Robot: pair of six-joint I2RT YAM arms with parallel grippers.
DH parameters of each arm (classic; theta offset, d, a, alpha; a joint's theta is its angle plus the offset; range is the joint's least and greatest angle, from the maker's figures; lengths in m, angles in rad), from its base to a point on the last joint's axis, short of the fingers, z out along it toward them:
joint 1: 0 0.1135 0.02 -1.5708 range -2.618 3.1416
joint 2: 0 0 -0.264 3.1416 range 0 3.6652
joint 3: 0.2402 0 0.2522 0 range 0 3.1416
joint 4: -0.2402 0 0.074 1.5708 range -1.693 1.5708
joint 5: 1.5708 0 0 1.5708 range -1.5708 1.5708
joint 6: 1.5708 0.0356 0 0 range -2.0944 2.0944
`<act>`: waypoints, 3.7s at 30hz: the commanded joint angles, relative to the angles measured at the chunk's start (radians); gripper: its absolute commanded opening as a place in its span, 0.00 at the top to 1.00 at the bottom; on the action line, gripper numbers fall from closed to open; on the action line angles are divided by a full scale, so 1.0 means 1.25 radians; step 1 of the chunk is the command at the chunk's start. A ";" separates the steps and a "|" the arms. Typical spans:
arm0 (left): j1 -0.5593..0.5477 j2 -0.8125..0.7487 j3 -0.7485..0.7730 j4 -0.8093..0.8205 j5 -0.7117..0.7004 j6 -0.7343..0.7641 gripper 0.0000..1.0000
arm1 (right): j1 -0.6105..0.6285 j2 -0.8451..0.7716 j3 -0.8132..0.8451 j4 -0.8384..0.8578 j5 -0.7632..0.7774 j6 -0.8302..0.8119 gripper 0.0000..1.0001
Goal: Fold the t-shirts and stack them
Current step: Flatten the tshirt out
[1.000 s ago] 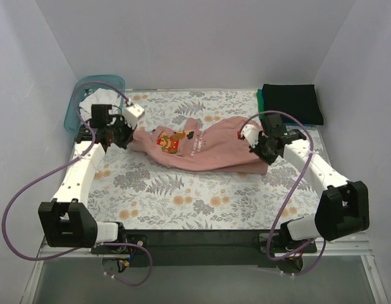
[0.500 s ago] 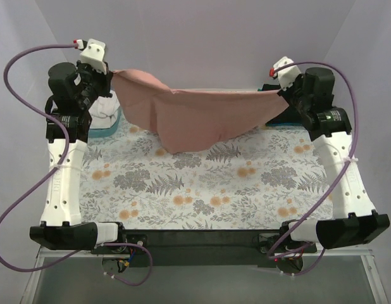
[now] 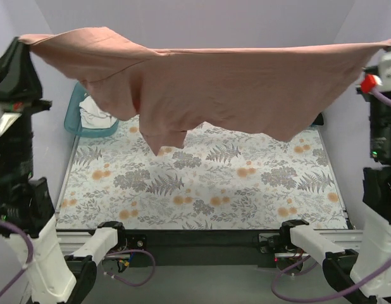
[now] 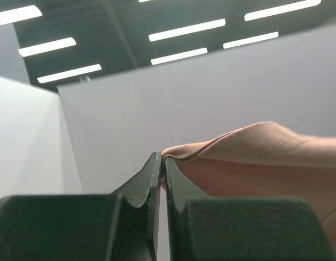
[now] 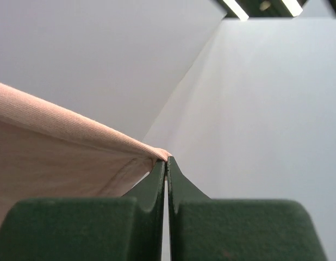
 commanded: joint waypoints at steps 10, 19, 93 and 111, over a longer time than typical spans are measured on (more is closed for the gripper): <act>0.003 0.005 0.055 0.071 -0.139 0.097 1.00 | -0.004 0.012 0.036 0.176 0.006 -0.107 0.99; 0.005 -0.062 -0.423 0.074 0.005 0.096 1.00 | -0.004 -0.005 -0.345 0.210 -0.121 -0.105 0.99; 0.107 0.630 -0.325 -0.279 0.218 -0.040 0.56 | -0.001 0.642 -0.321 -0.059 -0.164 0.020 0.52; 0.222 0.539 -0.679 -0.498 0.263 -0.006 0.68 | 0.141 0.611 -0.370 -0.246 -0.368 0.168 0.72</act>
